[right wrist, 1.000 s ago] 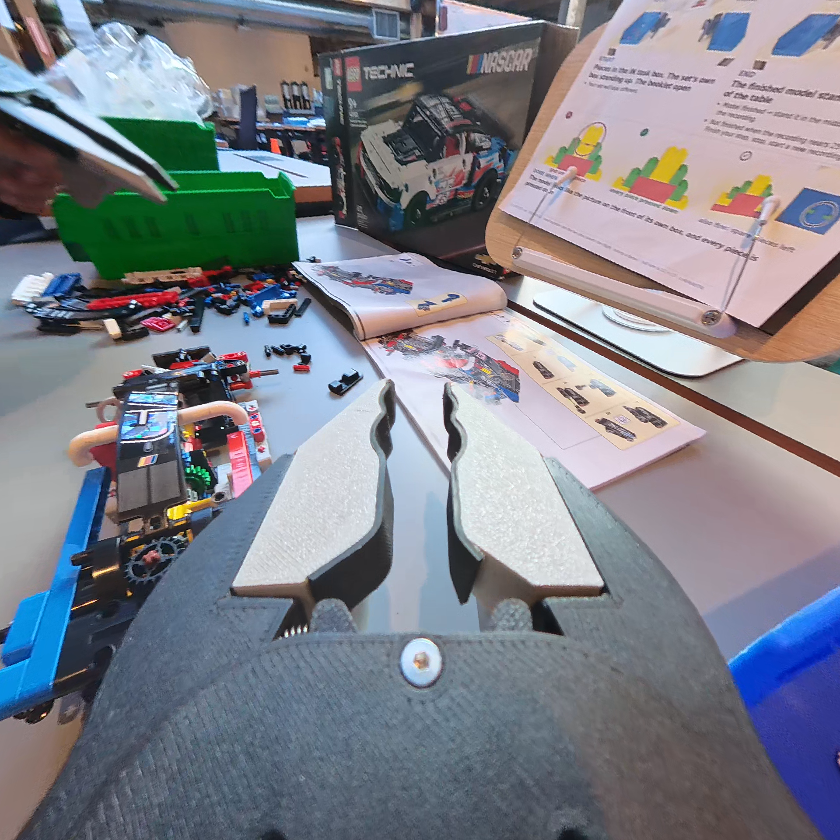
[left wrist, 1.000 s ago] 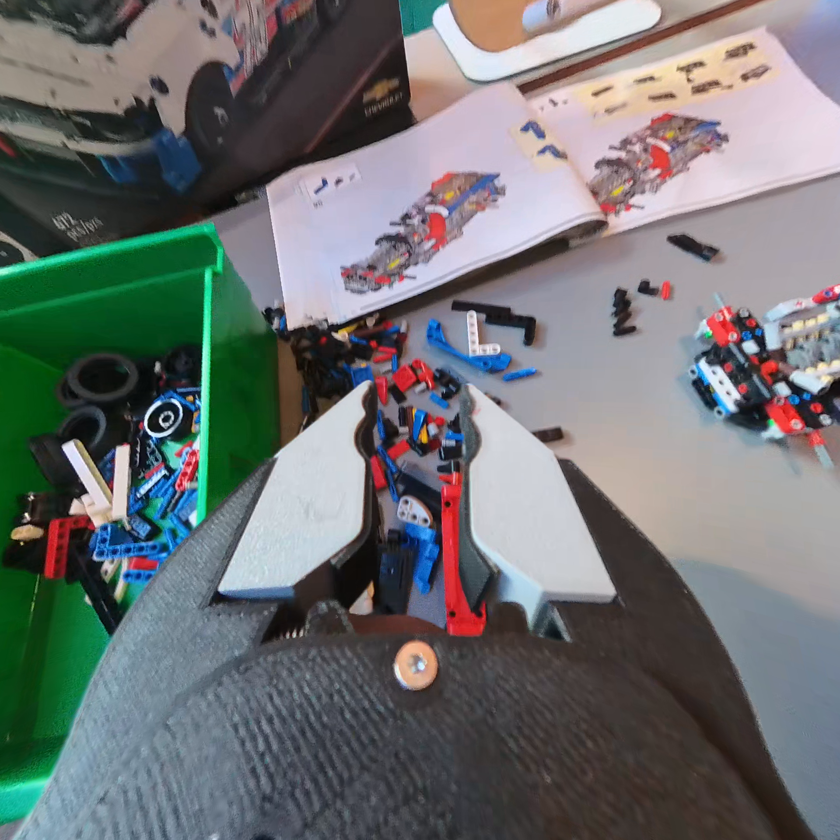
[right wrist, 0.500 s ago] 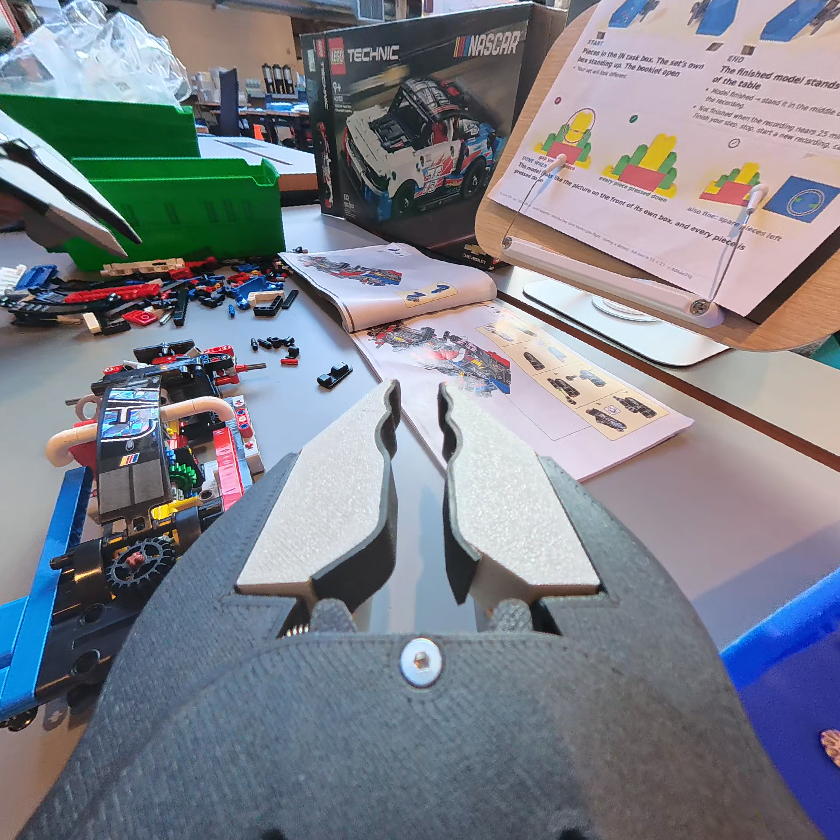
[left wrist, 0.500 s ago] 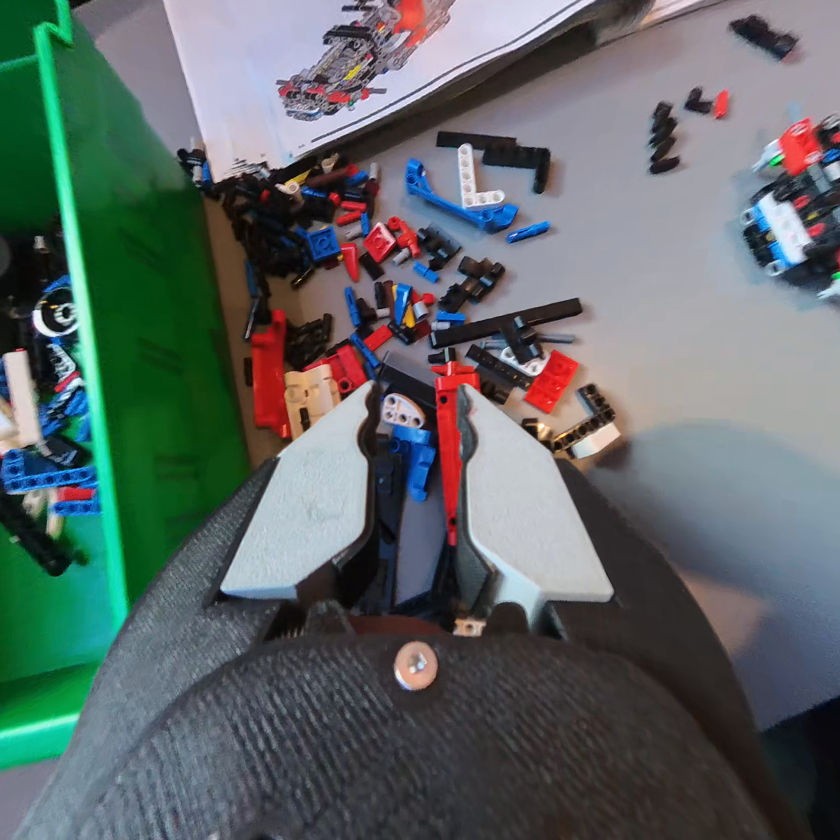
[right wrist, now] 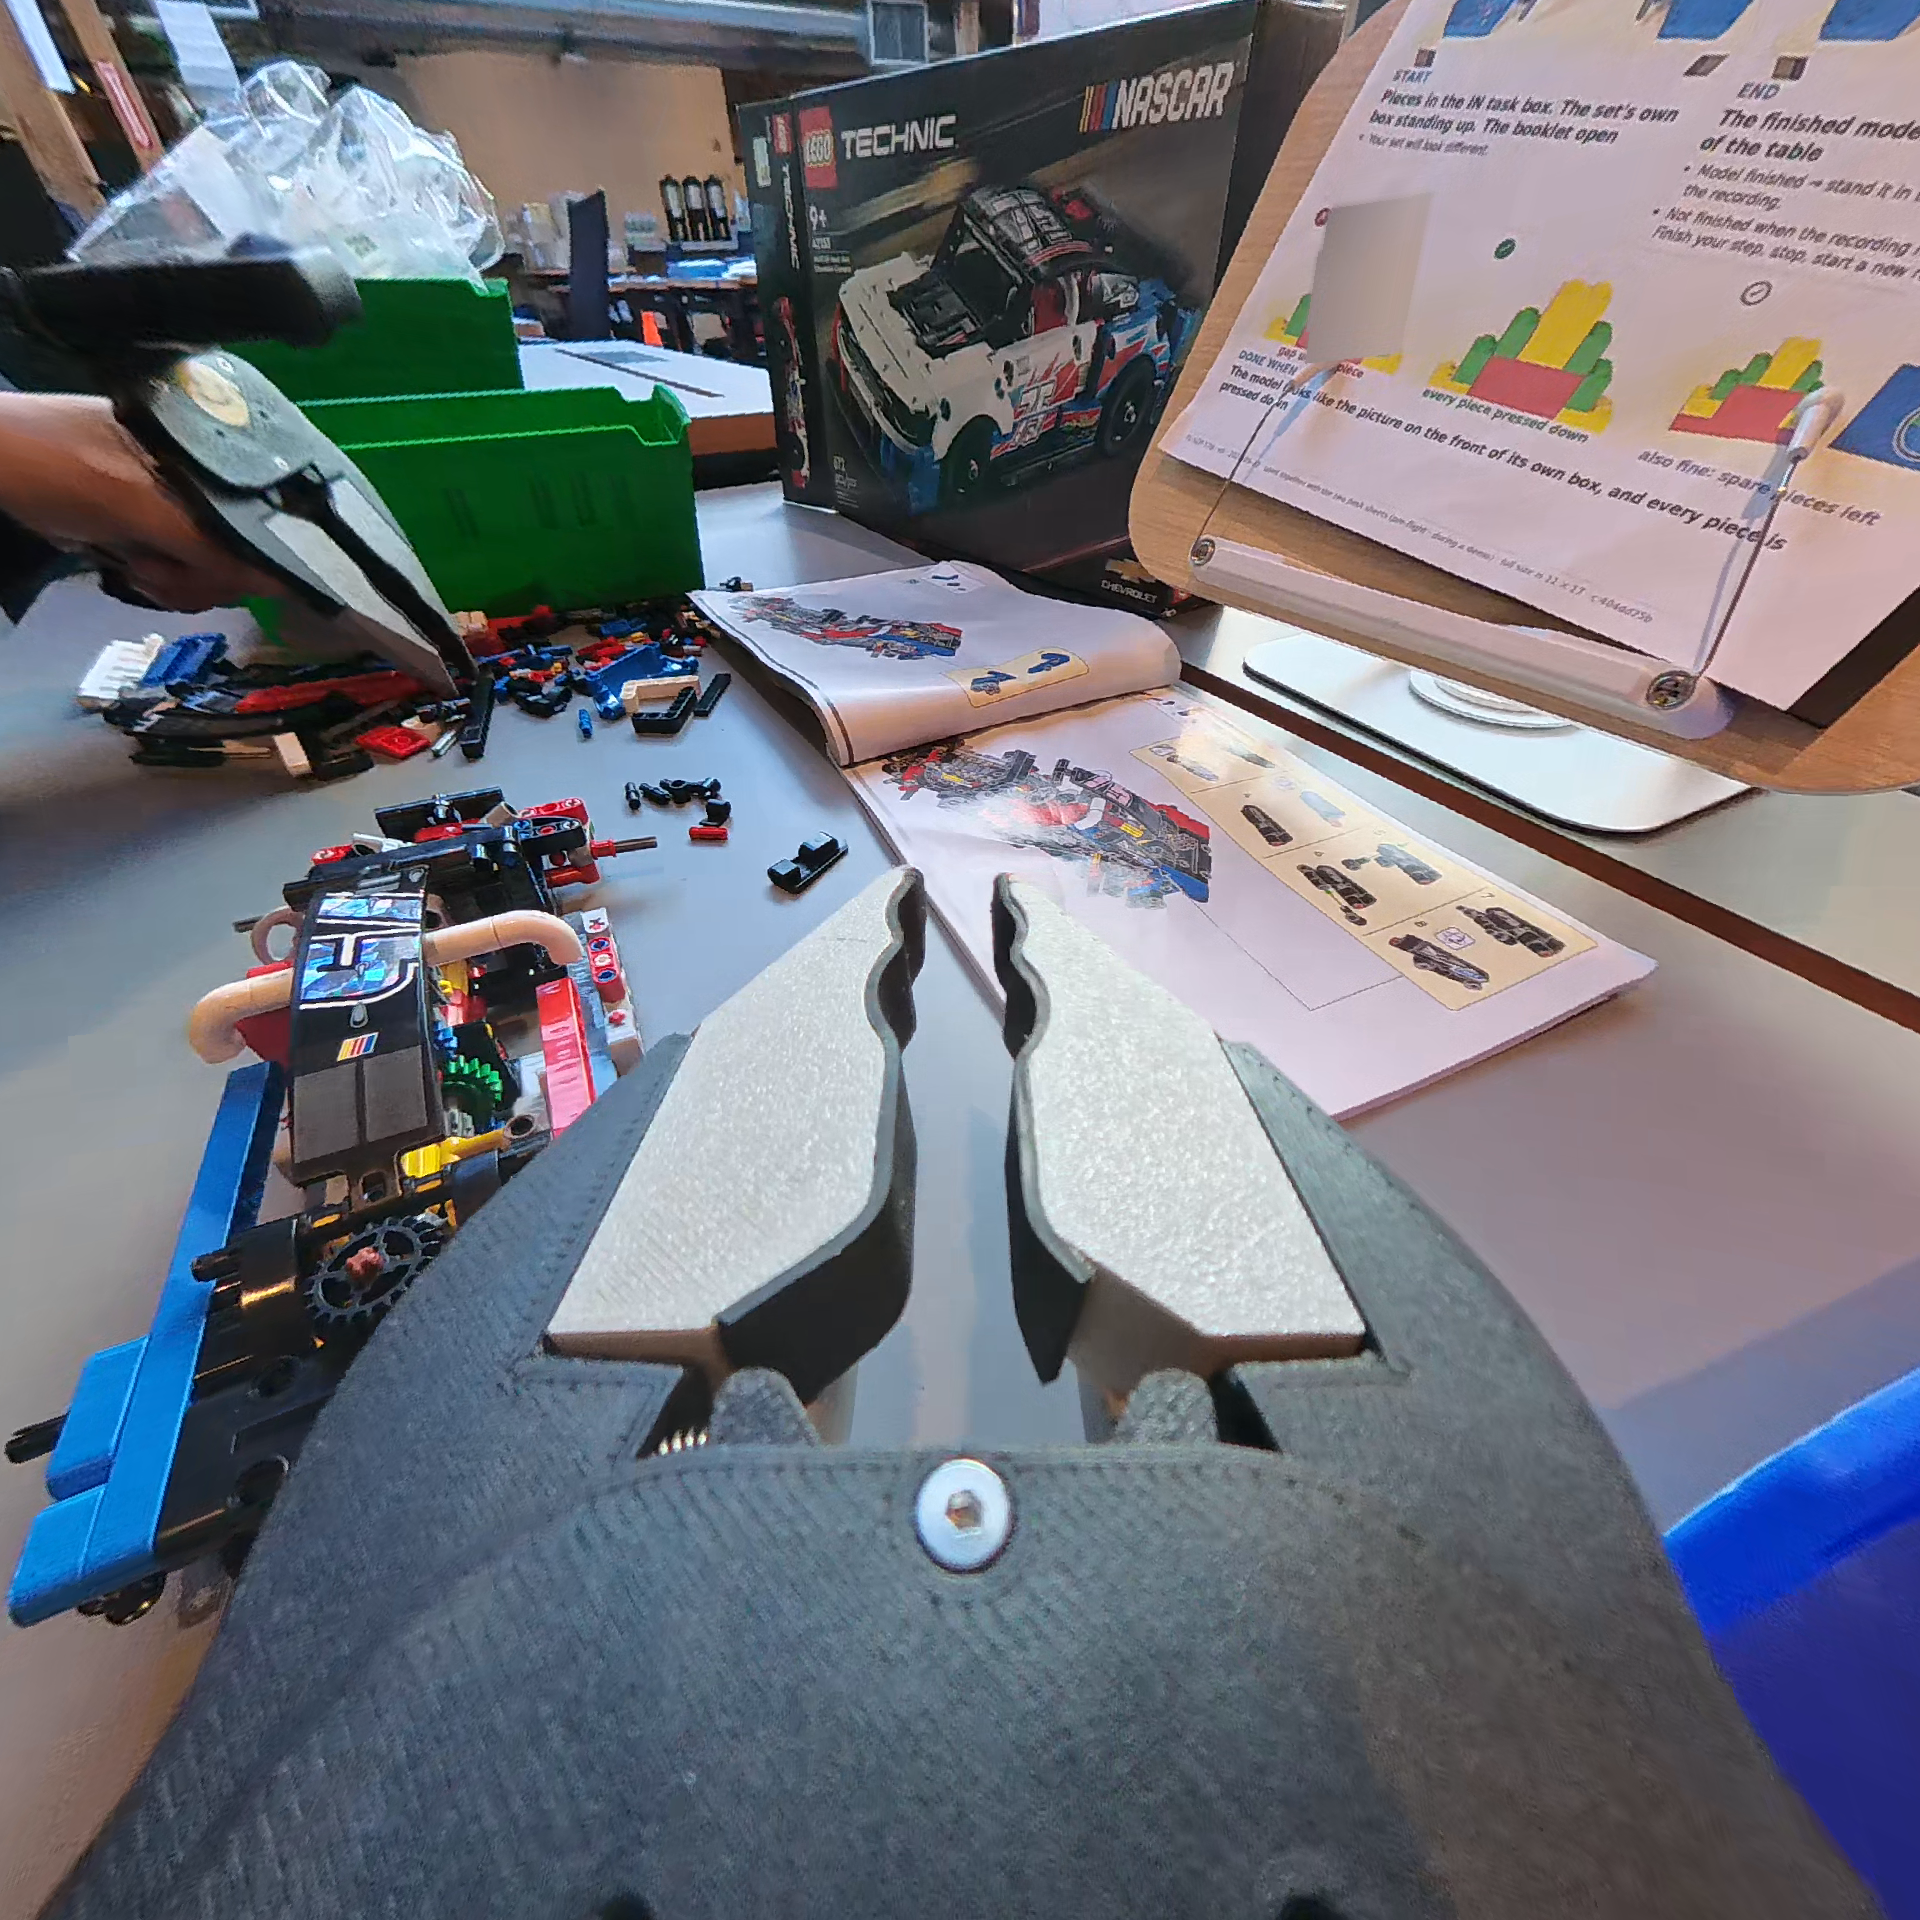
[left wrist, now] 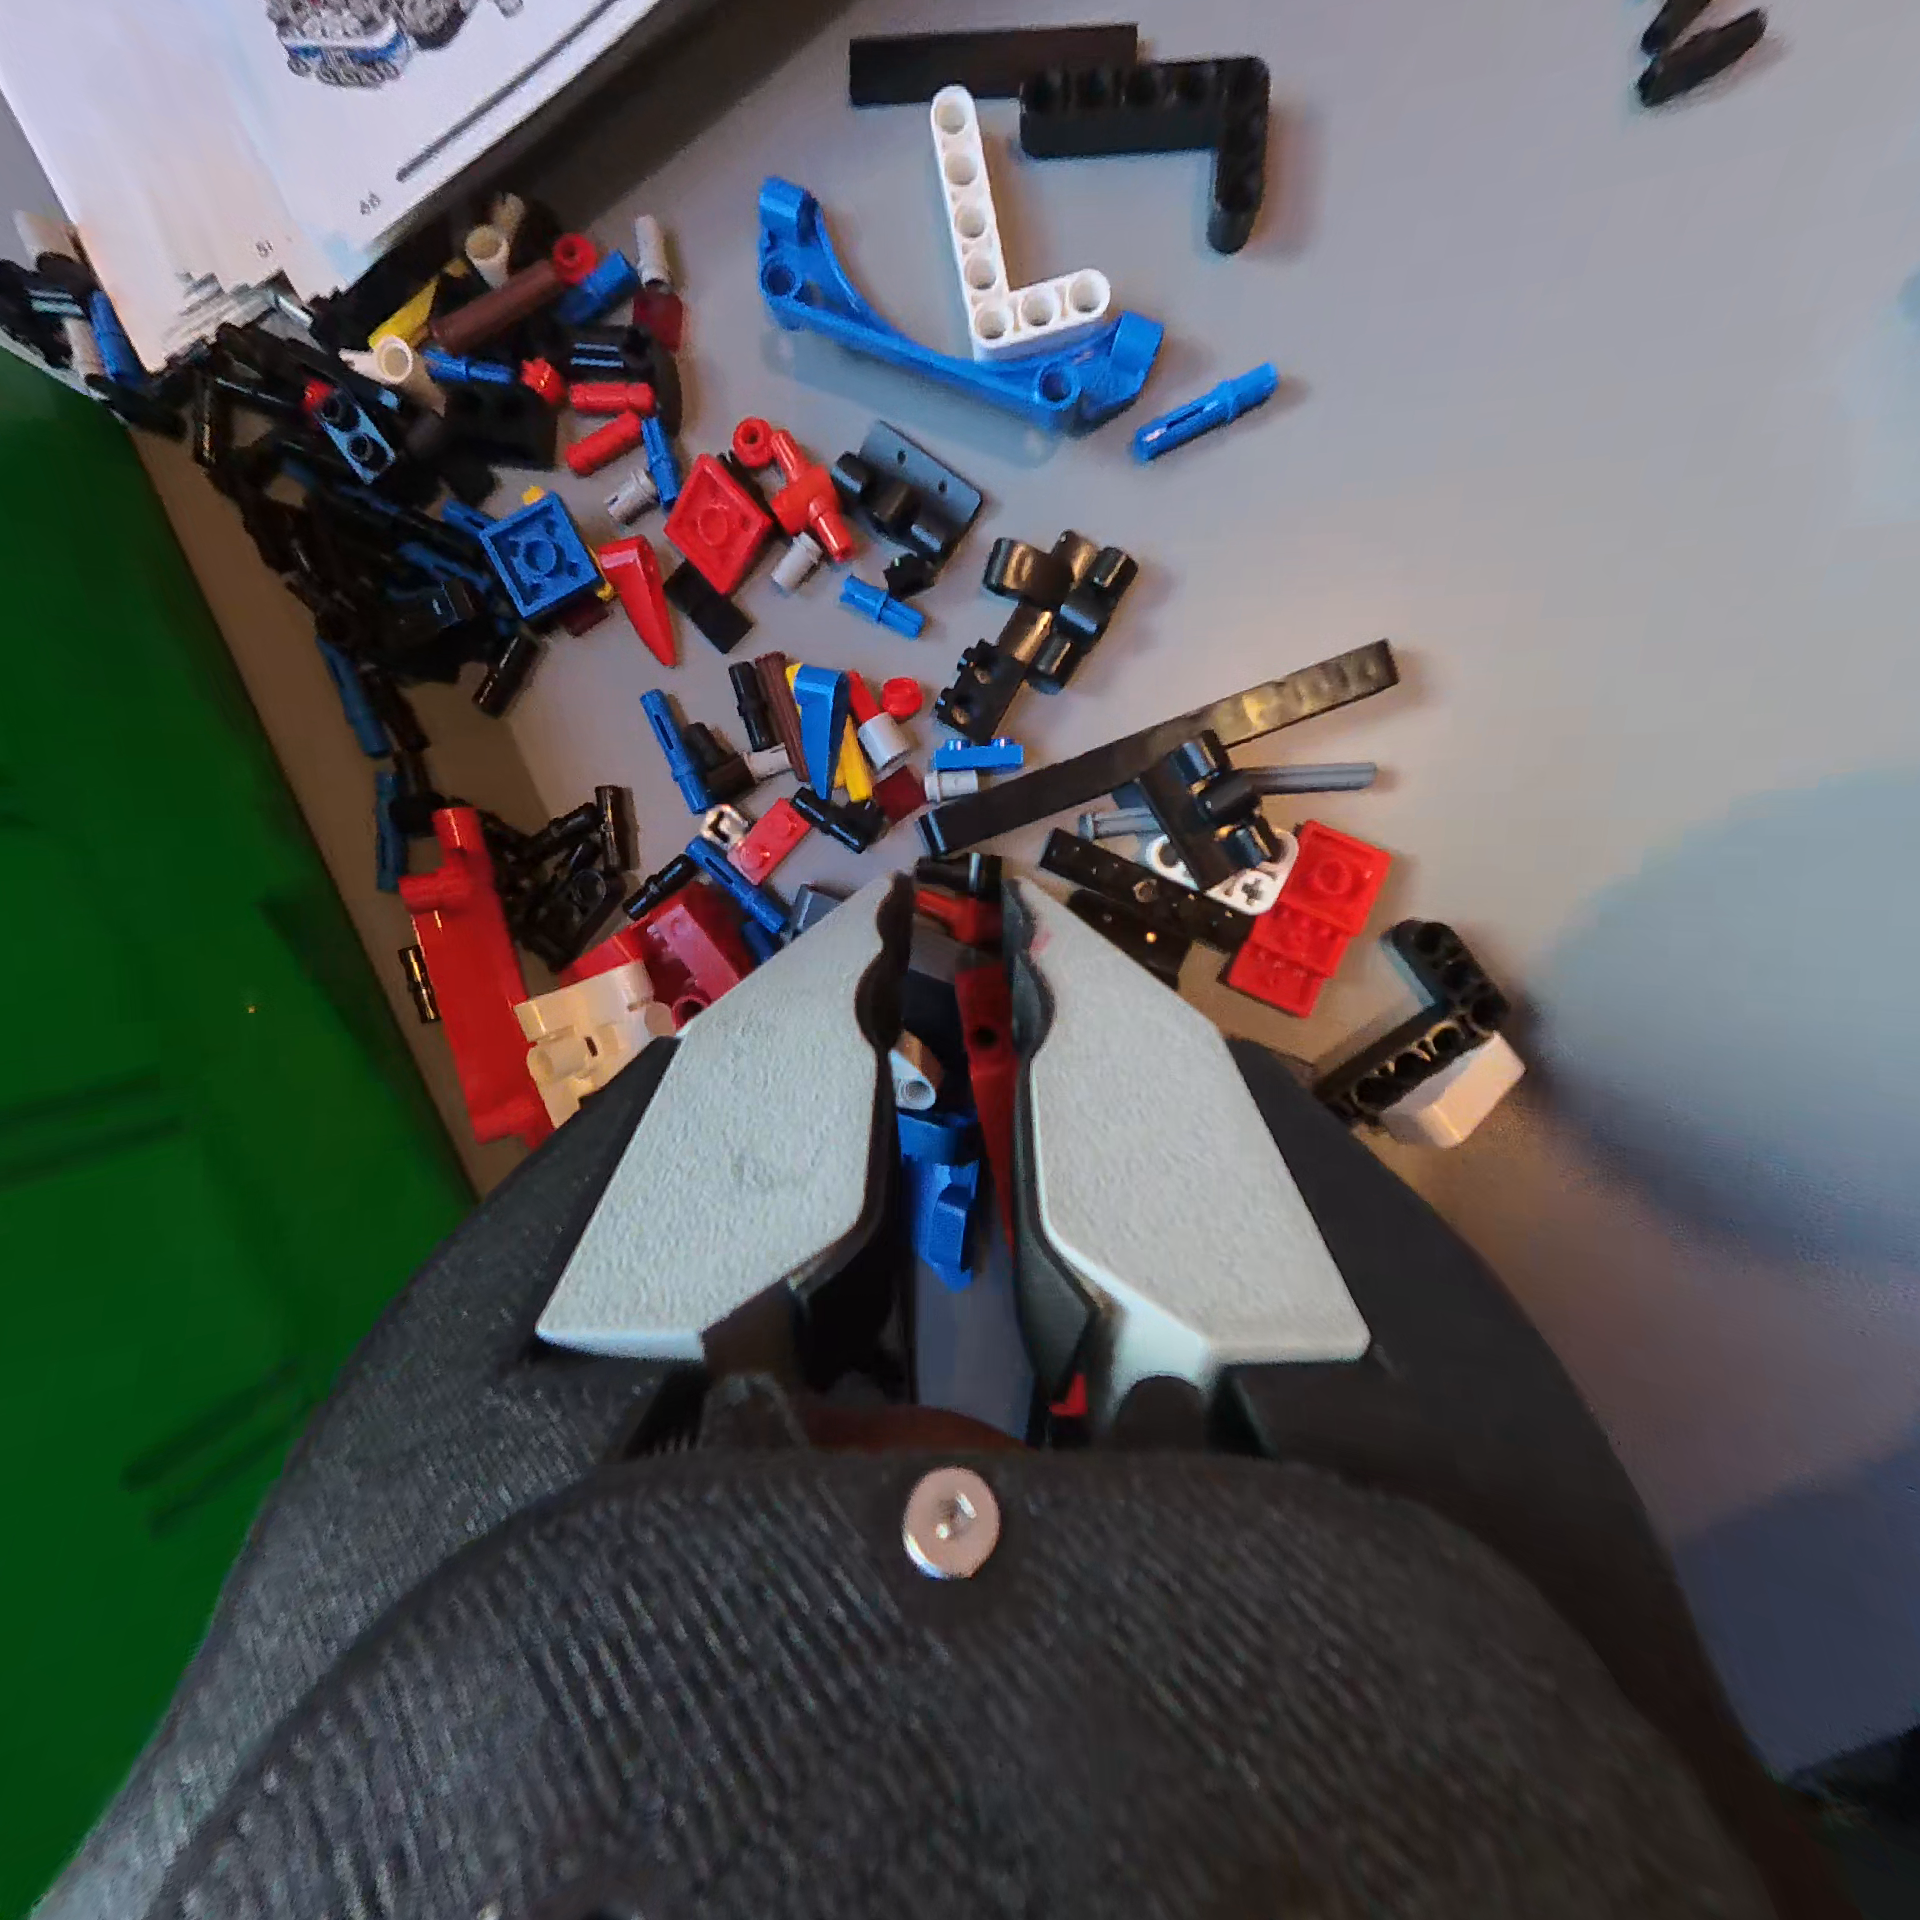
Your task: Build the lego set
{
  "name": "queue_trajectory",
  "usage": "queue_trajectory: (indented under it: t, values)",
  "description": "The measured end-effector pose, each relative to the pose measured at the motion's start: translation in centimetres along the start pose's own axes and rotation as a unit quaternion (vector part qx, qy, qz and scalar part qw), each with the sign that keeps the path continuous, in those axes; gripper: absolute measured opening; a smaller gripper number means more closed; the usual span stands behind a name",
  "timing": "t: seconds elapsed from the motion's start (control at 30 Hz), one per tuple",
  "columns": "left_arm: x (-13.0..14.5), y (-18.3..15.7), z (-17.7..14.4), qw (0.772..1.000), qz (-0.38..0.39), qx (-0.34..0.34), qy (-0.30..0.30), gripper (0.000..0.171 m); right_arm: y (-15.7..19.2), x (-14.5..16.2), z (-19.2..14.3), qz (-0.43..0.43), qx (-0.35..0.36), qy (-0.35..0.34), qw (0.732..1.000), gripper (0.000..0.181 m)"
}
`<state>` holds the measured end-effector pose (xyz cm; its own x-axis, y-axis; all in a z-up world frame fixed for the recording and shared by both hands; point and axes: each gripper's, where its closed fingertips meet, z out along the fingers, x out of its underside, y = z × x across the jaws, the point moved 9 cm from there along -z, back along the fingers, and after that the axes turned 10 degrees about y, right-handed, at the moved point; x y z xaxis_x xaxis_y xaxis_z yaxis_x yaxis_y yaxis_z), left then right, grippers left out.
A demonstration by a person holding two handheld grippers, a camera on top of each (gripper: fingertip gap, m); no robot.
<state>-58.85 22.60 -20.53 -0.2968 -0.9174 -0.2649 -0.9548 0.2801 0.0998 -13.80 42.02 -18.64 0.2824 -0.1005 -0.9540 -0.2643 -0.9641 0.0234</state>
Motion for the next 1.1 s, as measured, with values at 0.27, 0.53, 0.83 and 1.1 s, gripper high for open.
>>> queue_trajectory:
  t: [0.27,0.53,0.83,1.1]
  values:
    - [-0.4,0.0,0.1,1.000,0.017,-0.013,-0.002,0.015,-0.1,0.0,-0.2,0.012,-0.012,-0.007,1.000,0.008]
    - [-0.4,-0.3,-0.1,1.000,0.015,-0.011,-0.009,0.014,0.0,0.0,-0.1,0.012,-0.016,-0.005,1.000,0.007]
    - [-1.3,-1.2,-2.7,0.998,0.036,-0.035,-0.042,0.014,-0.1,0.0,-0.1,0.013,-0.016,-0.003,1.000,0.007]
    - [-9.8,-6.3,-2.0,0.982,0.148,0.044,-0.110,0.013,0.1,0.0,-0.1,0.011,-0.018,-0.002,1.000,0.007]
